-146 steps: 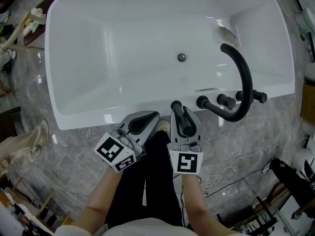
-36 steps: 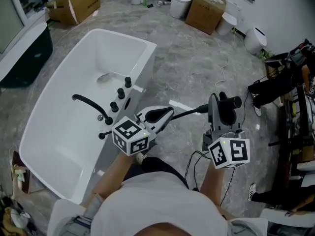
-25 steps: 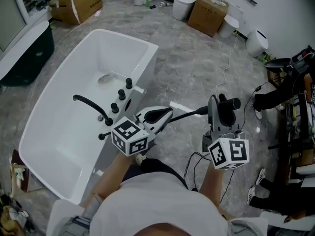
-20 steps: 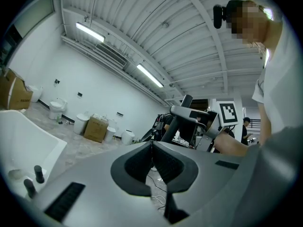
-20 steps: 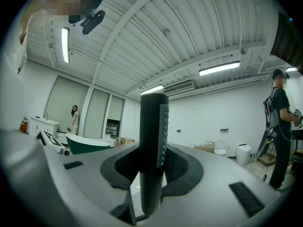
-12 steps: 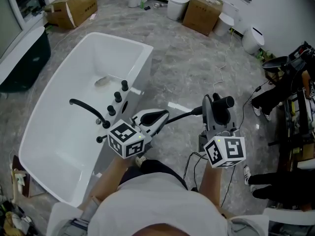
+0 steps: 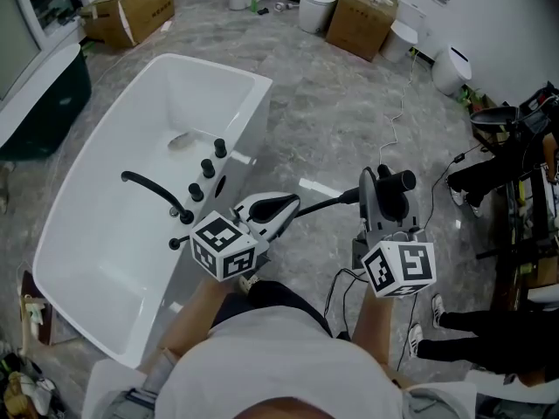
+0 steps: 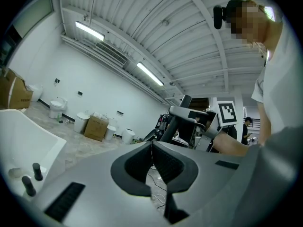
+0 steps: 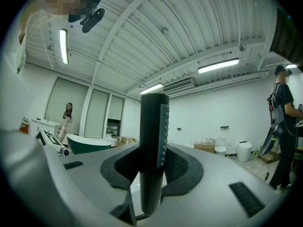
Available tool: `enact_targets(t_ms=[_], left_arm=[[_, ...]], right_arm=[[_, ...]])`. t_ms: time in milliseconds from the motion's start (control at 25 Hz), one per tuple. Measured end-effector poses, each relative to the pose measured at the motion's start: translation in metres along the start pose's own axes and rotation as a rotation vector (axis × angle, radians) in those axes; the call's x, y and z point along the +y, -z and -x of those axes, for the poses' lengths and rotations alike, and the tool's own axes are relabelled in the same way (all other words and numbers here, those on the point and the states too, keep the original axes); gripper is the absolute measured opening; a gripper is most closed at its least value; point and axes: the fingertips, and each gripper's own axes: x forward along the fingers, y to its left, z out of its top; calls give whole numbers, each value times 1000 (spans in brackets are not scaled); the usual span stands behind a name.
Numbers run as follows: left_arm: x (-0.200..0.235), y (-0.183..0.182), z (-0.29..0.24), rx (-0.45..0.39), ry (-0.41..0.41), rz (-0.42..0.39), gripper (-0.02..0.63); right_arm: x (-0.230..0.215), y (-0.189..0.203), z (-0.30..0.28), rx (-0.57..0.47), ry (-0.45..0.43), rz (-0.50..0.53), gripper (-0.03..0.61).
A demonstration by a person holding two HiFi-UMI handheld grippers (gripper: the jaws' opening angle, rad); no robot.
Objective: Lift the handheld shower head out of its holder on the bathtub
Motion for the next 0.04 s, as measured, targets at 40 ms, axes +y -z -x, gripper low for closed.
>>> enact_targets(t_ms=[40], left_arm=[[0, 1, -1, 0, 0, 0, 12]], right_arm=[[-1, 1, 0, 0, 0, -1, 120]])
